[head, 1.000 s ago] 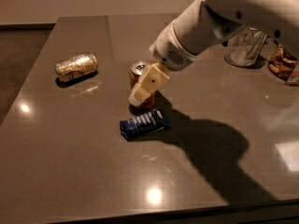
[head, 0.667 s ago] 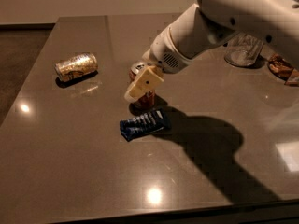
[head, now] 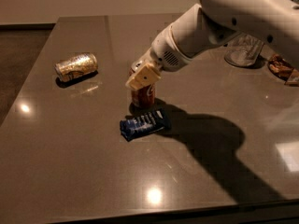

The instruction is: Knock coke can over

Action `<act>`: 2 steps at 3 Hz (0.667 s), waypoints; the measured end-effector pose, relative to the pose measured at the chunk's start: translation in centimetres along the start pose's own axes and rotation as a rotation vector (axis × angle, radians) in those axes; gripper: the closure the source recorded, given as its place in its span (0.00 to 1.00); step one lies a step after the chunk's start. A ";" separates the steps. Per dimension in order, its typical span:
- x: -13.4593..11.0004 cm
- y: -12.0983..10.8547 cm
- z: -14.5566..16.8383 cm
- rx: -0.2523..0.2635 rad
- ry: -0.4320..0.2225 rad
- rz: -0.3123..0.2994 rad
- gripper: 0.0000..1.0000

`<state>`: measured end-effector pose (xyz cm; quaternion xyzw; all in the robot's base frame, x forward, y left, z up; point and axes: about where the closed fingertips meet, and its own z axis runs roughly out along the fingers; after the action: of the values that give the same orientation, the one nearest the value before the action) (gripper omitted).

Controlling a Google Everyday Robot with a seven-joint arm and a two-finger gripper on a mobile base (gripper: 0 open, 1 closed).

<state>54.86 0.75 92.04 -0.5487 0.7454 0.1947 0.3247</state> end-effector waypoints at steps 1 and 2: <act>-0.6 -1.7 -1.4 0.016 0.060 0.006 0.88; -0.9 -3.5 -2.0 0.008 0.207 -0.017 1.00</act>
Offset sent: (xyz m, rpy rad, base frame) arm 0.0323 -0.0392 0.0246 -0.4633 0.1674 0.0604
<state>57.82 -1.05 94.30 -0.5707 0.7711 0.1313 0.2498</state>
